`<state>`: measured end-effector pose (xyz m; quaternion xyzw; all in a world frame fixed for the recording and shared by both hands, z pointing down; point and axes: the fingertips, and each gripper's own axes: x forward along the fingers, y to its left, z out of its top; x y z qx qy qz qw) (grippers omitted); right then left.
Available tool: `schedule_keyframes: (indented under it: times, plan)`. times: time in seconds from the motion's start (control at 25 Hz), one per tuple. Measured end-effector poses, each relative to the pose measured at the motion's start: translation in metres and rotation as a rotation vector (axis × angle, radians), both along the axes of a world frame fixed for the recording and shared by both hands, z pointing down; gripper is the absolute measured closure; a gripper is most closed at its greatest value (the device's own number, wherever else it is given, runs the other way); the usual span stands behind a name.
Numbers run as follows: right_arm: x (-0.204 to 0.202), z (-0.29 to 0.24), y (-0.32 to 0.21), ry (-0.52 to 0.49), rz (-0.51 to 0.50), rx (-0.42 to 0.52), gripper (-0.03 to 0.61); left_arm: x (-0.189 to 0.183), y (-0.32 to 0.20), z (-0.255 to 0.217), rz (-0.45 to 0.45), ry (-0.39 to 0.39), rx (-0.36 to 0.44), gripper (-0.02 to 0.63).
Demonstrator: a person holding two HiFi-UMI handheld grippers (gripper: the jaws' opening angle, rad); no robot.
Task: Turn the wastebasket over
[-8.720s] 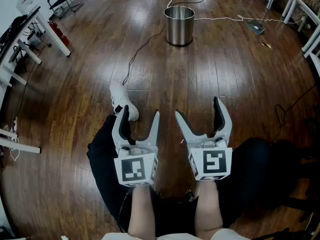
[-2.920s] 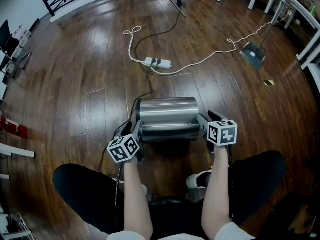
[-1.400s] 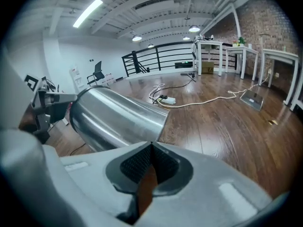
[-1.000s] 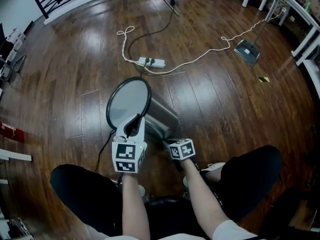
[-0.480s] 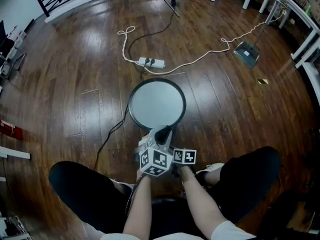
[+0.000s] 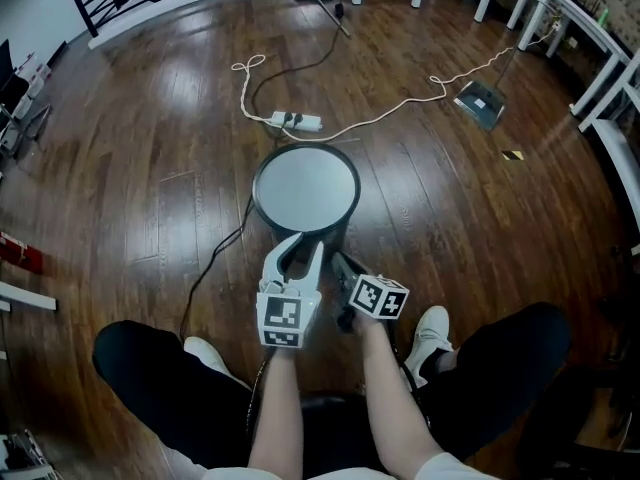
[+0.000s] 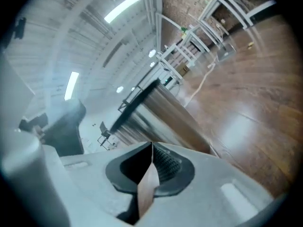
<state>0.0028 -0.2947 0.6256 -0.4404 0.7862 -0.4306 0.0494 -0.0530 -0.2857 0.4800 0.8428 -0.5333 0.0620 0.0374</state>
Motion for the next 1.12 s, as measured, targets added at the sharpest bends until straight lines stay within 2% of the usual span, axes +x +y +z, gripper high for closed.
schedule_keyframes:
  times: [0.04,0.12,0.16,0.24,0.36,0.56,0.68,0.84,1.0,1.12]
  plan:
    - [0.002,-0.026,0.006,-0.024,-0.006,0.071,0.573,-0.005,0.011,-0.011,-0.023,0.012,0.015,0.481]
    - [0.007,-0.075,0.025,-0.053,-0.011,0.204,0.470,-0.014,0.039,-0.036,-0.059,0.037,0.061,0.452]
    - [0.011,-0.097,0.038,-0.036,-0.010,0.271,0.406,-0.017,0.055,-0.051,-0.072,0.052,0.088,0.439]
    - [0.020,-0.137,0.067,0.054,0.002,0.400,0.280,-0.020,0.087,-0.077,-0.091,0.082,0.129,0.393]
    - [0.037,-0.184,0.125,0.186,0.033,0.534,0.168,-0.020,0.143,-0.097,-0.111,0.102,0.143,0.301]
    - [0.061,-0.228,0.241,0.328,0.002,0.644,0.152,-0.007,0.254,-0.105,-0.125,0.149,0.139,0.244]
    - [0.074,-0.257,0.309,0.360,0.013,0.693,0.150,-0.006,0.322,-0.122,-0.142,0.155,0.171,0.220]
    - [0.087,-0.281,0.410,0.354,0.037,0.717,0.152,0.003,0.415,-0.135,-0.153,0.138,0.191,0.219]
    - [0.099,-0.302,0.529,0.427,0.034,0.780,0.152,0.016,0.525,-0.161,-0.178,0.136,0.243,0.225]
    - [0.100,-0.314,0.607,0.491,0.019,0.811,0.152,0.026,0.604,-0.166,-0.189,0.120,0.248,0.236]
